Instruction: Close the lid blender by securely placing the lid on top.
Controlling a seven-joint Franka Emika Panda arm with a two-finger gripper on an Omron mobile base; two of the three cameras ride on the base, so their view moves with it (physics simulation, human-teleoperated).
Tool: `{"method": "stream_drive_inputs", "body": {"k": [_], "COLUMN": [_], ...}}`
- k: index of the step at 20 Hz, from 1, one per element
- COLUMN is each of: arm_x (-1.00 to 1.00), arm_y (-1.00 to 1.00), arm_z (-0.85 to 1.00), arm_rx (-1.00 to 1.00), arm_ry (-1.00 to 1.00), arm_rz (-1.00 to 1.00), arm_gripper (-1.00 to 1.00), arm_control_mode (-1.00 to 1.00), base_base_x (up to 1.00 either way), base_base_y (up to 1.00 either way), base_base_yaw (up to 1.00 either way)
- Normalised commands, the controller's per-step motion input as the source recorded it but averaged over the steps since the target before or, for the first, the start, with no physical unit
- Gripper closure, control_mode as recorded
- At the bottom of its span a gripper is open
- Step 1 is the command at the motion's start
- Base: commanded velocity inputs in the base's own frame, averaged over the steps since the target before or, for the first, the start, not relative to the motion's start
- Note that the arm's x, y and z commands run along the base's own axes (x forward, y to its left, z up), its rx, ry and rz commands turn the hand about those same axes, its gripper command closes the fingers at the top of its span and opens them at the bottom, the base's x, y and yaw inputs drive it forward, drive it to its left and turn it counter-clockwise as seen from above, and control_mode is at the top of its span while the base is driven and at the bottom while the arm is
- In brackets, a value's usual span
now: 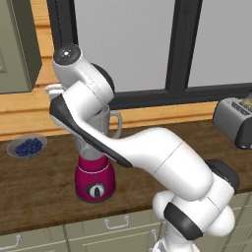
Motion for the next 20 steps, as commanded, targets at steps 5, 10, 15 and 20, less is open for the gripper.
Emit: {"method": "stream_drive_inputs", "body": {"k": [5, 10, 15, 20], "arm_x": [-0.08, 0.11, 0.08, 0.25], "arm_y": [0.00, -0.30, -0.05, 0.00], "arm_z": [0.00, -0.04, 0.00, 0.00], "arm_rx": [0.00, 0.00, 0.00, 0.00], "arm_ry": [0.00, -0.01, 0.00, 0.00], "arm_rz": [0.00, -0.03, -0.01, 0.00], "arm_gripper": [1.00, 1.00, 1.00, 1.00], "arm_control_mode": [-1.00, -1.00, -1.00, -1.00], "base_base_x": [0.00, 0.00, 0.00, 0.00], "base_base_y": [0.00, 0.00, 0.00, 0.00], "base_base_yaw": [0.00, 0.00, 0.00, 0.00]}}
